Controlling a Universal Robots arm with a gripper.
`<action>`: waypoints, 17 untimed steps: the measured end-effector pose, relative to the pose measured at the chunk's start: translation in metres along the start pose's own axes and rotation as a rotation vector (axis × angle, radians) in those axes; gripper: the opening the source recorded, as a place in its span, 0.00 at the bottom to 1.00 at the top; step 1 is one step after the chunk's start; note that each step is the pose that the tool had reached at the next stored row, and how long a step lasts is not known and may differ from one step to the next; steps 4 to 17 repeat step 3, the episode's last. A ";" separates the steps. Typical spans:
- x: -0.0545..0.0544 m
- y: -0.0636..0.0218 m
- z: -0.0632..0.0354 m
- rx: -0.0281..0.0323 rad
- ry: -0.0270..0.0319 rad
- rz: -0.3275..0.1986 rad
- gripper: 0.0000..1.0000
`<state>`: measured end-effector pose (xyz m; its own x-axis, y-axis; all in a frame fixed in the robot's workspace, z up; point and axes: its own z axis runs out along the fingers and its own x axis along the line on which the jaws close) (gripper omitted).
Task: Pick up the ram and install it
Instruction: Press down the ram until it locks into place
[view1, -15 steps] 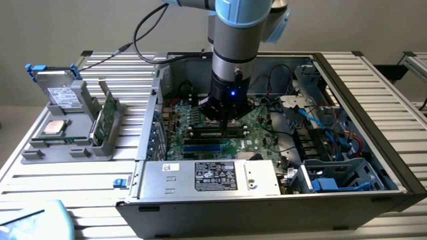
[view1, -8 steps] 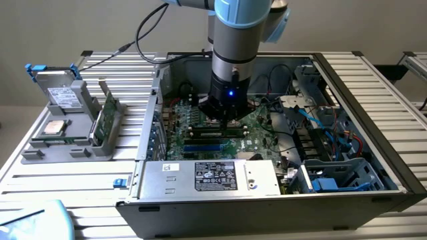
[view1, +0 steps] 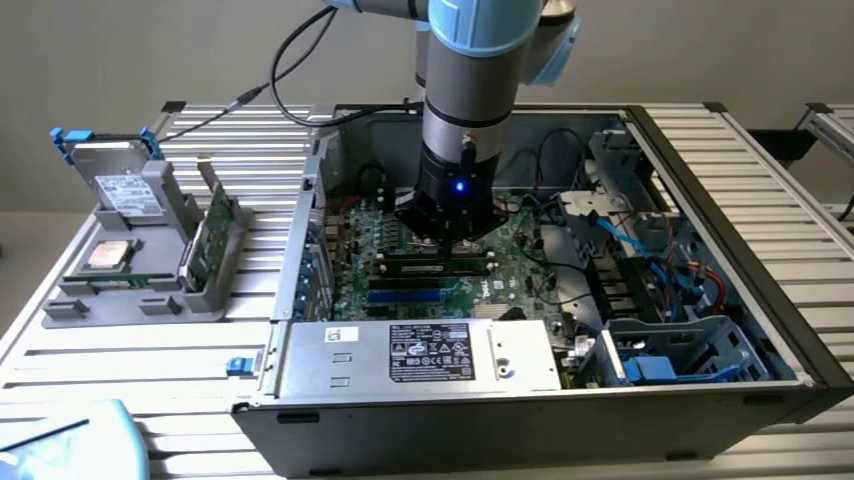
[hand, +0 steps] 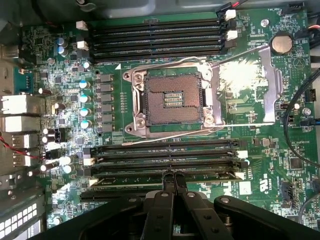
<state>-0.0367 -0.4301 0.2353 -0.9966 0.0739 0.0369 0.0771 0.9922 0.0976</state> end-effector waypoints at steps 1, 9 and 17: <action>0.000 0.0000 0.0000 0.0000 0.0008 0.000 0.11; 0.000 0.0000 0.0001 -0.0001 0.0009 0.000 0.11; 0.000 0.0000 0.0001 -0.0001 0.0009 0.000 0.11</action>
